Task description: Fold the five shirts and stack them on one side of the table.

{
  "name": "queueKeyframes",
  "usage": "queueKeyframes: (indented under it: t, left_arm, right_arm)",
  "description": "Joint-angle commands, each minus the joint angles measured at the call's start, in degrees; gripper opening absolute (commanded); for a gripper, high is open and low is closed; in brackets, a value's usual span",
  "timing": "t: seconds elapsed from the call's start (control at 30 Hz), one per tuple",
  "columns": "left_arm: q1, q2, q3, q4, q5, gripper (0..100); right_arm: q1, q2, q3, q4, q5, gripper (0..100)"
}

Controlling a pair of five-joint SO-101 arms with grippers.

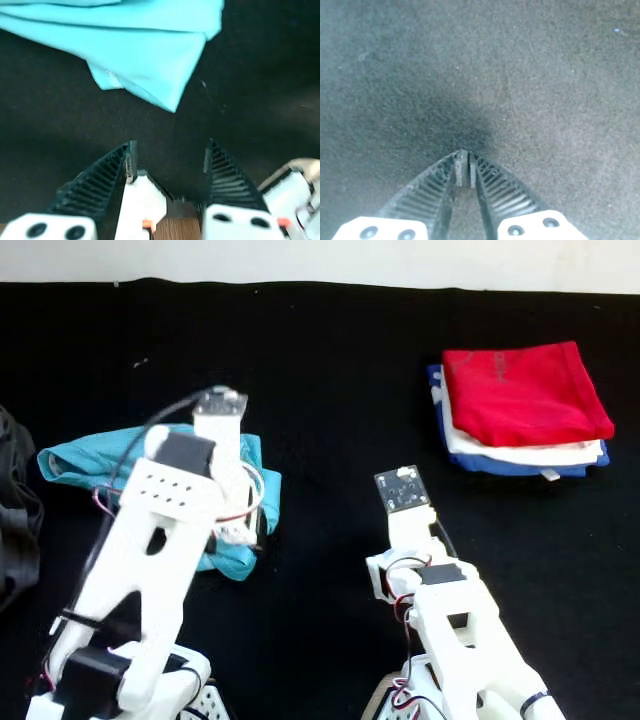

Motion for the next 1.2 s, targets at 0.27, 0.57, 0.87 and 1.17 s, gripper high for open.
queueKeyframes:
  t: [0.27, 0.57, 0.87, 1.17]
  left_arm:
    - [0.75, -1.19, 16.92, -19.52, 1.32, 22]
    - [-5.41, 14.99, 12.70, -24.88, -3.08, 20]
    - [-20.70, 15.96, -9.63, -10.46, -3.16, 1]
    - [-31.78, 15.96, -36.18, 5.71, -3.25, 1]
  right_arm:
    - [0.75, 0.48, 0.22, -1.71, -0.44, 3.0]
    - [0.75, 0.48, 0.22, -1.71, -0.44, 3.0]
    - [0.75, 0.48, 0.22, -1.71, -0.44, 3.0]
    - [0.75, 0.48, 0.22, -1.71, -0.44, 3.0]
